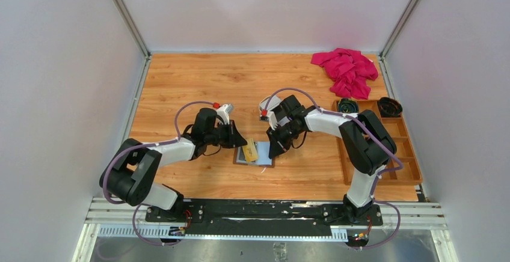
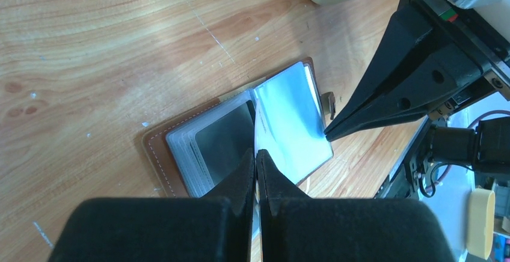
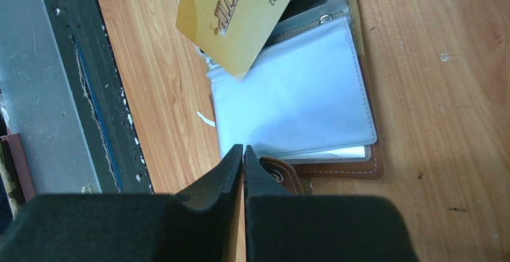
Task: Put the credit cards into the card holder
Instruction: Insert the credit card into the card holder.
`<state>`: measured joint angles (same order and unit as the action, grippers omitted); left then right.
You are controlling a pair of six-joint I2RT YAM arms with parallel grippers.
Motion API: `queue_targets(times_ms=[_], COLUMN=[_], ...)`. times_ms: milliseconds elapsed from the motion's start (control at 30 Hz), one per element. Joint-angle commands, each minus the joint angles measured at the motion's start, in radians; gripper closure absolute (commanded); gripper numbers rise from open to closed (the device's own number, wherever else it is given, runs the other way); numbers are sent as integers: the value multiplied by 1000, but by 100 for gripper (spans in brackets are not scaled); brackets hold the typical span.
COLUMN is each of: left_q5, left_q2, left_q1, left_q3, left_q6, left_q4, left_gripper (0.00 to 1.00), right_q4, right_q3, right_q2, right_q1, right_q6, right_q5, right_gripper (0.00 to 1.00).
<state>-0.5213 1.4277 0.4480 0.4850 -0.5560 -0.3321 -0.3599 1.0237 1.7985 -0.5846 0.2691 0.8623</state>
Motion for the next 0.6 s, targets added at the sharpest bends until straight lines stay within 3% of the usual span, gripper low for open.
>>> queue_targets(times_ms=[0, 567], left_q5=[30, -2], left_q2=[25, 98], left_q1=[22, 41], left_q3=[13, 62], left_q6=[24, -8], left_q4=[34, 34], left_gripper=[100, 100], right_q4=[-27, -28], right_q3=[22, 23], right_q2=[19, 21], right_q1=[-18, -20], right_q6=[-2, -2], right_q5=[-9, -11], right_gripper=[94, 94])
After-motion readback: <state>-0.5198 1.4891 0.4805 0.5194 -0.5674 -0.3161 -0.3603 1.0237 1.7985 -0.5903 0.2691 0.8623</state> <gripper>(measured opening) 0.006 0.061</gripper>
